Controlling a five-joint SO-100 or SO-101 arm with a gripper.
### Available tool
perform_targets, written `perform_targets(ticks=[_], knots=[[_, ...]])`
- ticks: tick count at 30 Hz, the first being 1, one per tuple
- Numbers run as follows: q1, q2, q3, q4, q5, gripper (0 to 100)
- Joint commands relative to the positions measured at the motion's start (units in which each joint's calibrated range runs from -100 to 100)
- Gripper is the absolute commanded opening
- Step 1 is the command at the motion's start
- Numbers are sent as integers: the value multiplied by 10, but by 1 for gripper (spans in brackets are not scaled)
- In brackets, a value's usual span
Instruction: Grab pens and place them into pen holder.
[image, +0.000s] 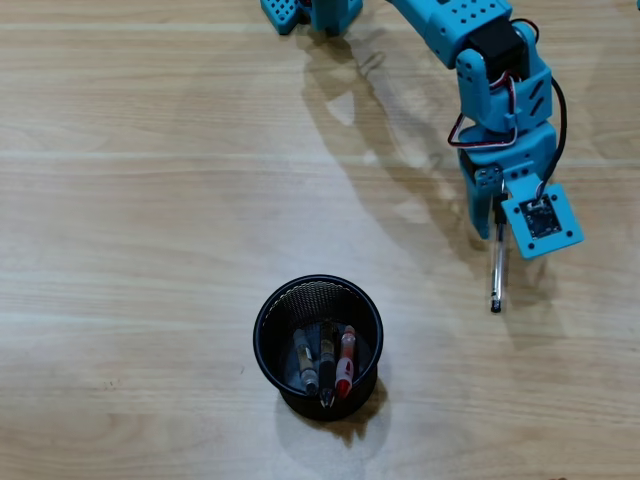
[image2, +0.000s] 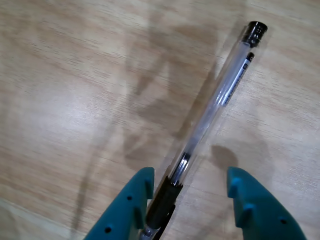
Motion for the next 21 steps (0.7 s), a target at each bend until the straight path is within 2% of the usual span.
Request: perform_targets(ticks=[1,21], knots=[[8,-6,-3,-5,-3,19],[3,4,103,-14,-31,19]])
